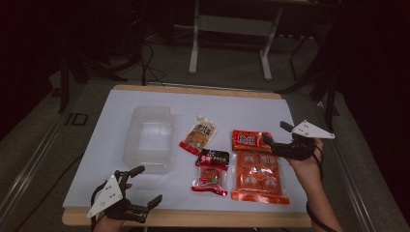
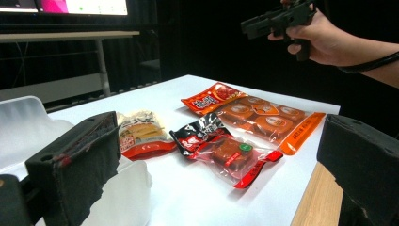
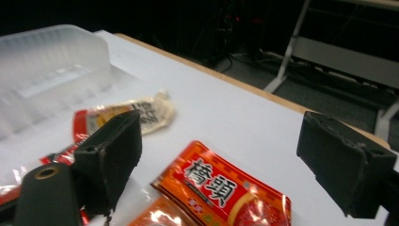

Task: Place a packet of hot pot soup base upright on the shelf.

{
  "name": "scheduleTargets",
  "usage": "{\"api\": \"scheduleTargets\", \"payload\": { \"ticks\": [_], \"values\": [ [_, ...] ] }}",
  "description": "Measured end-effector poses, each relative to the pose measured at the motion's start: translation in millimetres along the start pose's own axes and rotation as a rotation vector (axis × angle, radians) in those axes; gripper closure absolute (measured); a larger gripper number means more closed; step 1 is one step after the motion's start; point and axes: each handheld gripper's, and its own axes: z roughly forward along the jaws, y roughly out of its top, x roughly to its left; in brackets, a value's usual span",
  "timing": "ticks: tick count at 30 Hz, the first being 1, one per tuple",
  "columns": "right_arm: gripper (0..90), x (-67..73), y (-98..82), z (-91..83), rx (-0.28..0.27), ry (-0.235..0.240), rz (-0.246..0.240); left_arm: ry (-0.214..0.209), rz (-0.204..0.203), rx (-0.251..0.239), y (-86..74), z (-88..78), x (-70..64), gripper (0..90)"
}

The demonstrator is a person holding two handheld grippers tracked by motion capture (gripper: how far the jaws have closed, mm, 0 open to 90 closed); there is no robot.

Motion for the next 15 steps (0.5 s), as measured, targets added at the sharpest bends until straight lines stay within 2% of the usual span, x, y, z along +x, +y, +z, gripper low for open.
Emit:
{"api": "scheduleTargets", "payload": {
  "ticks": [3, 11, 15],
  "values": [
    [15.5, -5.3, -4.4, 5.7, 0.015, -0.003, 0.016, 0.000, 0.000, 0.000, 0.0, 0.0, 0.1, 0.4],
    [22.0, -23.2, -19.6, 32.3, 0.111, -0.027, 0.039, -0.003, 0.000, 0.007, -0.7, 1.2, 0.2, 0.4],
    [25.2, -31.6, -28.3, 41.6, 0.140, -0.035, 0.057, -0.006, 0.000, 0.011, -1.1, 1.3, 0.8, 0.4]
  ]
}}
